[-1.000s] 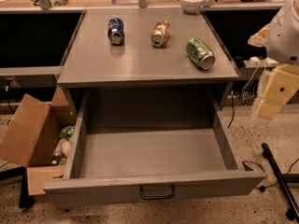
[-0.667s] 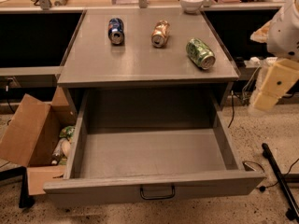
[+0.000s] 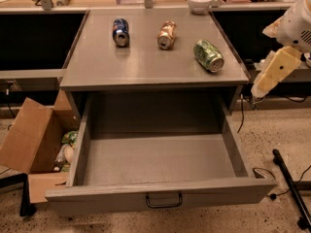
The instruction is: Place green can into top drawer
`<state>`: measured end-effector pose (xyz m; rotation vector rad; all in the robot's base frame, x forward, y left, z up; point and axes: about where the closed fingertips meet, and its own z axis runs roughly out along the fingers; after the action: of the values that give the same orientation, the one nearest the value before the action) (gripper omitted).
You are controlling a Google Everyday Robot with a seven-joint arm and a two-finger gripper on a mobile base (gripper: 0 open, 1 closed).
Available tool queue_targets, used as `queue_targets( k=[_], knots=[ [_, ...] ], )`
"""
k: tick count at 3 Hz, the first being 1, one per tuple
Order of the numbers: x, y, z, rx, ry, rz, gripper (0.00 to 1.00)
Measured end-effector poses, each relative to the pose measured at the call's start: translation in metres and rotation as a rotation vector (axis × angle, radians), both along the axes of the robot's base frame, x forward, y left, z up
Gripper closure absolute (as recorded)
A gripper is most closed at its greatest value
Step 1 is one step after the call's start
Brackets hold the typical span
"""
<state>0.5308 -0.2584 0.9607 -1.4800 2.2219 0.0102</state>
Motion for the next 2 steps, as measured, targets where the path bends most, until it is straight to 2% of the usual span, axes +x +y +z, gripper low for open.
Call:
queue_targets(
  k=[1,2],
  knots=[
    [0.036,-0.009,-0.008,0.068,-0.019,-0.022,0.0],
    [0.072,-0.005,-0.018,0.123,-0.03,-0.02,0.0]
  ],
)
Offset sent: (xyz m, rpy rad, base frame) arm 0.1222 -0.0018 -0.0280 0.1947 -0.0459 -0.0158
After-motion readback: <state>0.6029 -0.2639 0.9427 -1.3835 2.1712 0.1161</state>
